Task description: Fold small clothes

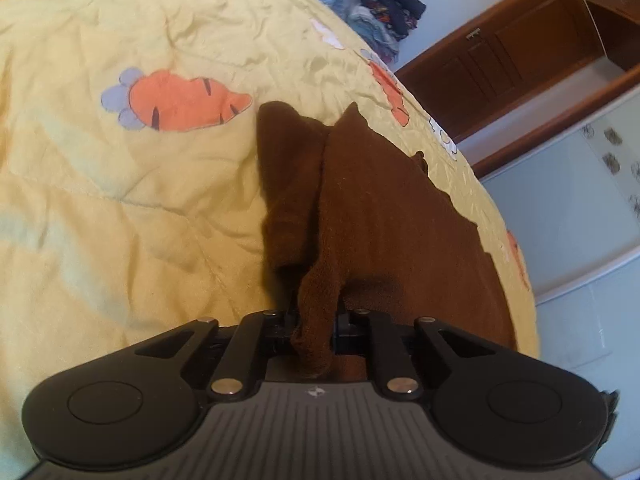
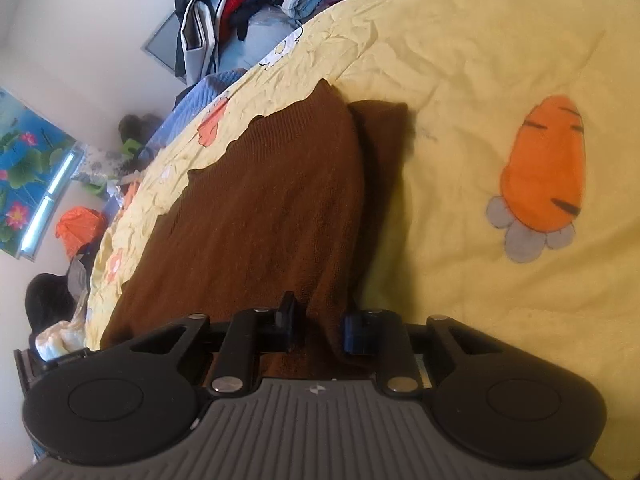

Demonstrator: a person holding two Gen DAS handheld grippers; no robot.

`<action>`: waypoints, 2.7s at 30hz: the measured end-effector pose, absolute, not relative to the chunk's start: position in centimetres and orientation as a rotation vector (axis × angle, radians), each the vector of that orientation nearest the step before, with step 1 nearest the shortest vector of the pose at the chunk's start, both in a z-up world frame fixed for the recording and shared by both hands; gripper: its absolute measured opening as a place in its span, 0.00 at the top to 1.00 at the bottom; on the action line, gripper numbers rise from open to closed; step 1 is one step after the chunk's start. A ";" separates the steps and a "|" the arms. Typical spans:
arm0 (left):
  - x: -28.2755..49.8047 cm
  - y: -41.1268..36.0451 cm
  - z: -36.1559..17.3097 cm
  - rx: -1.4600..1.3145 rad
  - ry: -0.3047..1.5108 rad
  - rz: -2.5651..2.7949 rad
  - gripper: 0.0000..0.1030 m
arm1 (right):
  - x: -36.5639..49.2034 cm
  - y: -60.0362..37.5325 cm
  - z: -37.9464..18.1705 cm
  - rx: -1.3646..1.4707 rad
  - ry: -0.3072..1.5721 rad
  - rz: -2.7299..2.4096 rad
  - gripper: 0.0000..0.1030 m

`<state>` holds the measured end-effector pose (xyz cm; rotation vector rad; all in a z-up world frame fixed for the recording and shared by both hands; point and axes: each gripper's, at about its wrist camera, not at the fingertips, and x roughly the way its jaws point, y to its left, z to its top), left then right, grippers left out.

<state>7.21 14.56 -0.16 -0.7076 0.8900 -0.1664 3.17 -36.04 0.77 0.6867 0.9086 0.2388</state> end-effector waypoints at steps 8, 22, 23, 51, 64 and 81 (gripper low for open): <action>0.2 15.0 2.9 -0.731 0.831 -0.256 0.92 | -2.8 -37.1 3.7 0.656 0.847 0.328 0.84; -2.3 17.8 9.9 -0.389 0.638 -0.152 0.27 | -7.7 -38.8 6.6 0.552 0.702 0.180 0.26; -0.8 16.8 10.5 -0.362 0.605 -0.130 0.12 | -5.8 -38.4 7.0 0.538 0.688 0.192 0.26; 11.5 6.8 1.8 -0.031 0.736 -0.086 0.93 | 7.6 -32.2 2.1 0.311 0.766 0.116 0.68; 9.6 3.0 1.6 0.025 0.756 -0.093 0.61 | 5.9 -27.1 2.8 0.113 0.738 0.150 0.30; 9.5 4.1 0.9 -0.005 0.692 -0.106 0.46 | 2.0 -24.0 2.1 -0.110 0.714 0.131 0.00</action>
